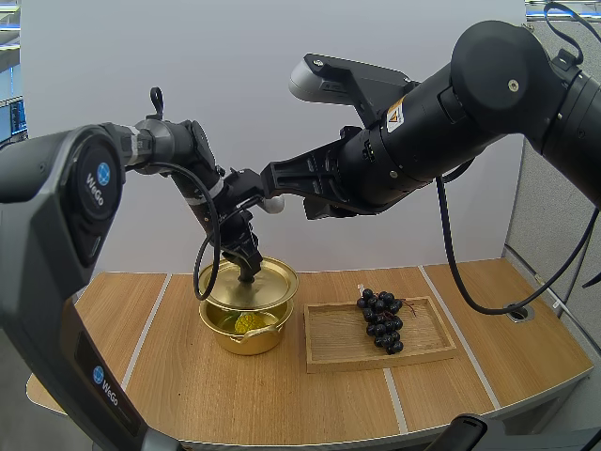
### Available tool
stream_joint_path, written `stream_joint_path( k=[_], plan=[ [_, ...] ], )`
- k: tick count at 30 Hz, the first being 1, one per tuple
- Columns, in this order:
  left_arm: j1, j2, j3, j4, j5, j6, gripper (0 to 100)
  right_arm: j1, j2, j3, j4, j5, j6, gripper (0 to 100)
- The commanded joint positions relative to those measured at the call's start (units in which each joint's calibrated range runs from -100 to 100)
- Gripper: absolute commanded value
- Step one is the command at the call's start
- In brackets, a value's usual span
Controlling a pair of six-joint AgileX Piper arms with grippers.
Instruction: Open the pot, put the pineapple inside, and close it
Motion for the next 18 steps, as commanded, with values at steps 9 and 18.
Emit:
stream_joint_path(
  k=[9, 18],
  plan=[
    [-0.05, 1.42, 5.84, -1.43, -10.55, 4.19, 0, 0.00, -0.87, 0.21, -0.04, -1.06, -0.23, 0],
    [-0.05, 1.42, 7.16, -1.43, -12.17, 4.19, 0, 0.00, -0.87, 0.21, -0.04, -1.06, -0.23, 0]
  ],
)
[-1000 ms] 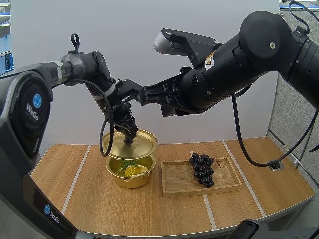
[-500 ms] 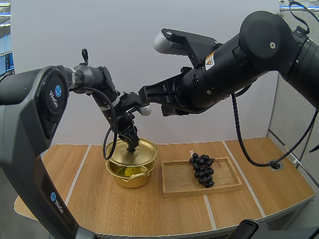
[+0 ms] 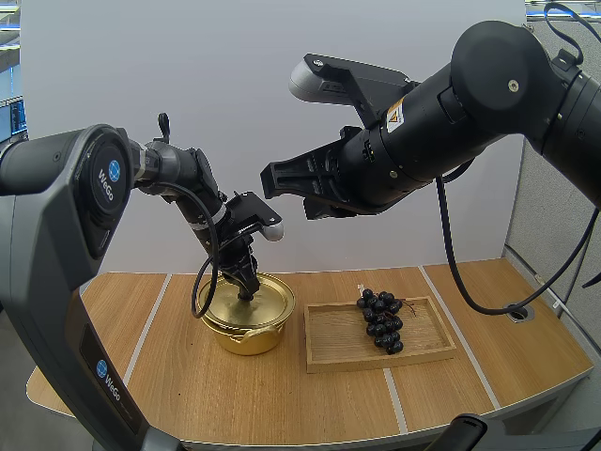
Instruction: Open the pot, put the pineapple inside, and close it
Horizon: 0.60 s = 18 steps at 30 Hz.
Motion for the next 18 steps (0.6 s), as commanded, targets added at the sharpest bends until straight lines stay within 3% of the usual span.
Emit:
stream_joint_path(
  k=[1, 18],
  plan=[
    [-0.05, -0.06, 0.20, -1.35, -0.80, 0.54, 0, 0.00, -0.87, 0.21, -0.04, -1.06, -0.23, 0],
    [0.02, 3.01, 0.20, -2.02, 0.99, 0.18, 0, 0.00, -0.87, 0.21, -0.04, -1.06, -0.23, 0]
  ],
)
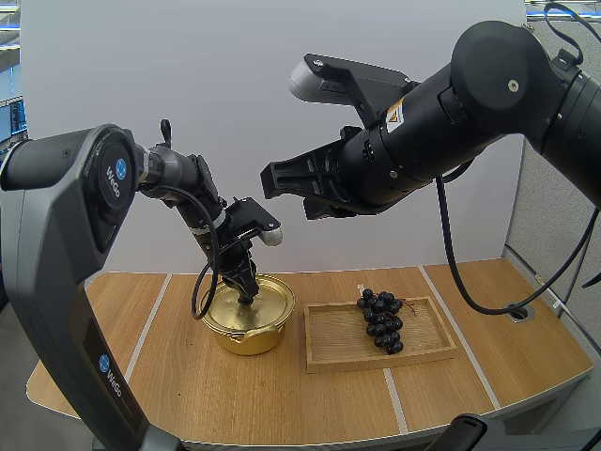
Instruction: Open the pot, put the pineapple inside, and close it
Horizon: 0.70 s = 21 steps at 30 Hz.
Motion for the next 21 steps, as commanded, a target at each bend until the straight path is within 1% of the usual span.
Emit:
stream_joint_path(
  k=[1, 7, 8, 9, 11, 12, 13, 14, 15, 16, 21],
  plan=[
    [-0.04, 0.64, 0.20, -2.02, 2.22, -0.10, 0, 0.00, -0.87, 0.21, -0.04, -1.06, -0.23, 0],
    [-0.04, 0.64, 0.20, -1.54, 6.01, 0.28, 0, 0.00, -0.87, 0.21, -0.04, -1.06, -0.23, 0],
    [-0.04, 0.64, 0.20, -0.97, 6.42, 0.28, 1, 0.00, -0.87, 0.21, -0.04, -1.06, -0.23, 0],
    [-0.04, 0.64, 0.20, -0.49, 6.81, 0.28, 6, 0.00, -0.87, 0.21, -0.04, -1.06, -0.23, 0],
    [-0.04, 0.64, 0.20, 0.77, 8.53, 0.41, 22, 0.00, -0.87, 0.21, -0.04, -1.06, -0.23, 0],
    [-0.04, 0.64, 0.20, 1.25, 9.62, 0.75, 34, 0.00, -0.87, 0.21, -0.04, -1.06, -0.23, 0],
    [-0.04, 0.64, 0.20, 1.26, 11.49, 1.33, 49, 0.00, -0.87, 0.21, -0.04, -1.06, -0.23, 0],
    [-0.04, 0.53, 0.20, 1.26, 12.90, 1.67, 67, 0.00, -0.87, 0.21, -0.04, -1.06, -0.23, 0],
    [-0.04, 0.41, 0.20, 1.26, 13.88, 1.78, 89, 0.00, -0.87, 0.21, -0.04, -1.06, -0.23, 0],
    [-0.04, 0.15, 0.08, 1.26, 14.65, 1.78, 100, 0.00, -0.87, 0.21, -0.04, -1.06, -0.23, 0],
    [-0.04, -3.23, -0.02, 1.67, 15.71, 1.25, 100, 0.00, -0.87, 0.21, -0.04, -1.06, -0.23, 0]
  ],
)
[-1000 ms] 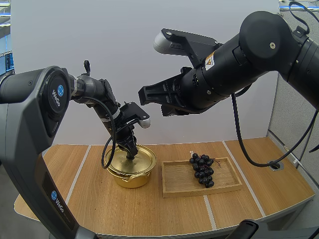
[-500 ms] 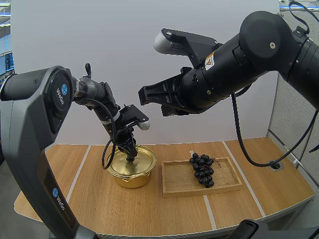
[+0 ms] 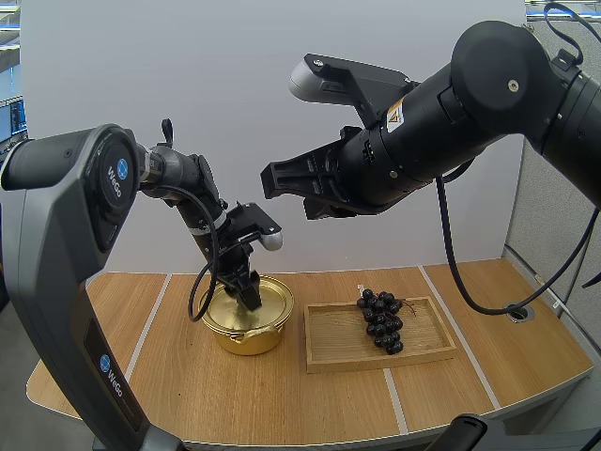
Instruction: Open the pot, put the pineapple inside, and close it
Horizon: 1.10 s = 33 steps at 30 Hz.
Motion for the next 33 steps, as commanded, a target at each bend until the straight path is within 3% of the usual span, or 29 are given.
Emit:
stream_joint_path(
  k=[1, 12, 26, 33],
  plan=[
    [-0.04, -4.17, 0.23, 1.22, 9.79, -0.07, 100, 0.00, -0.87, 0.21, -0.04, -1.06, -0.23, 0],
    [-0.04, -20.80, -10.82, 9.40, 9.60, -7.79, 100, 0.00, -0.87, 0.21, -0.04, -1.06, -0.23, 0],
    [-0.04, -43.71, -24.40, 9.30, 6.82, -9.00, 100, 0.00, -0.87, 0.21, -0.04, -1.06, -0.23, 0],
    [-0.04, -47.69, -26.71, 9.30, 7.17, -9.00, 100, 0.00, -0.87, 0.21, -0.04, -1.06, -0.23, 0]
  ],
)
